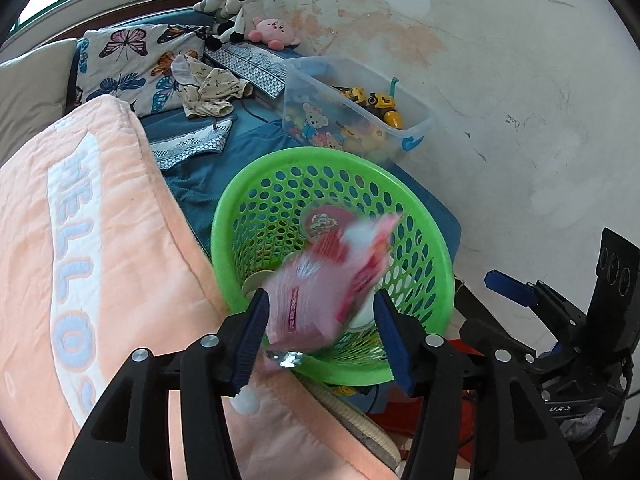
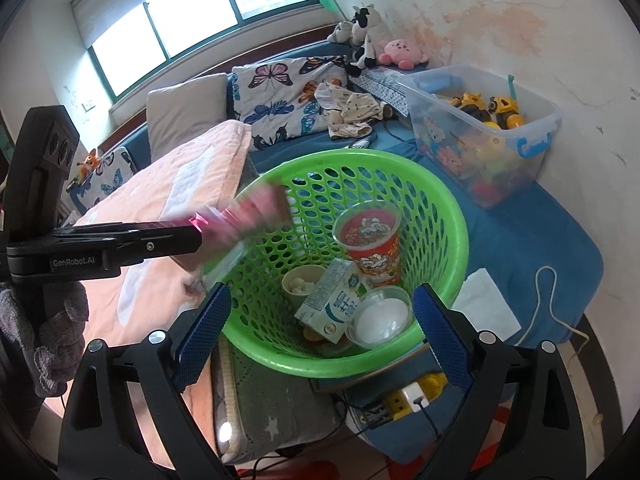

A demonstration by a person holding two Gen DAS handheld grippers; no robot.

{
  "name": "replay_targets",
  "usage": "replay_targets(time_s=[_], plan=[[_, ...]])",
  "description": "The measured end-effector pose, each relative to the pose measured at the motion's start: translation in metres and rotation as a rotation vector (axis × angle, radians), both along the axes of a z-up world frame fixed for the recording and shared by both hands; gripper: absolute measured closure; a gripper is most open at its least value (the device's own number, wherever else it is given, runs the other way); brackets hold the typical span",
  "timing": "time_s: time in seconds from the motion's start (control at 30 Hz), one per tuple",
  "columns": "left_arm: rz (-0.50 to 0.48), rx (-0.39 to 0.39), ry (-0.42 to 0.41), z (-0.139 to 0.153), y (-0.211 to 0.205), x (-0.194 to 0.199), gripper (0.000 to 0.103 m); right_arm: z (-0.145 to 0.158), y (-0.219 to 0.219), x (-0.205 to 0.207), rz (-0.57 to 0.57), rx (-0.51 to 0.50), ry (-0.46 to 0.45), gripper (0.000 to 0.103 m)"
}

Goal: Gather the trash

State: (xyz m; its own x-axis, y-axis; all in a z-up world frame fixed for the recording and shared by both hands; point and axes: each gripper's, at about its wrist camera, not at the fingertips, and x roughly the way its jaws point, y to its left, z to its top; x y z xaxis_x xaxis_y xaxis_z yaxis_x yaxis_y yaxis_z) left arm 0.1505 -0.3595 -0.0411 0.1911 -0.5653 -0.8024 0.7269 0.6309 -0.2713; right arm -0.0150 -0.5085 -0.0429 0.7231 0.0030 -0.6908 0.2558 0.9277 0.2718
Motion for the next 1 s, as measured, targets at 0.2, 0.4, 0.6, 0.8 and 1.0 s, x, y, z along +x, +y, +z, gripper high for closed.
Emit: replay_targets(time_s=[0.2,0.4,0.6,0.8,1.0], plan=[[0.022,-0.010,0.008,0.000,0.016,0.001,0.048,0.004,0.008,-0.001,0.006,-0.012,-0.005,0.011],[0.062,-0.030,-0.016,0.009,0.044,-0.001,0.044,0.010,0.017,-0.003,0.012,-0.013,-0.021,0.011],[0.122,-0.031,-0.056,0.017,0.074,-0.005,0.038,0.017,0.036,-0.005,0.023,-0.020,-0.036,0.011],[0.181,-0.028,-0.109,0.026,0.109,-0.012,0.026,0.021,0.057,-0.004,0.049,-0.032,-0.044,0.011],[0.246,-0.028,-0.166,0.034,0.145,-0.021,0.018,0.021,0.082,0.000,0.078,-0.058,-0.033,0.011]])
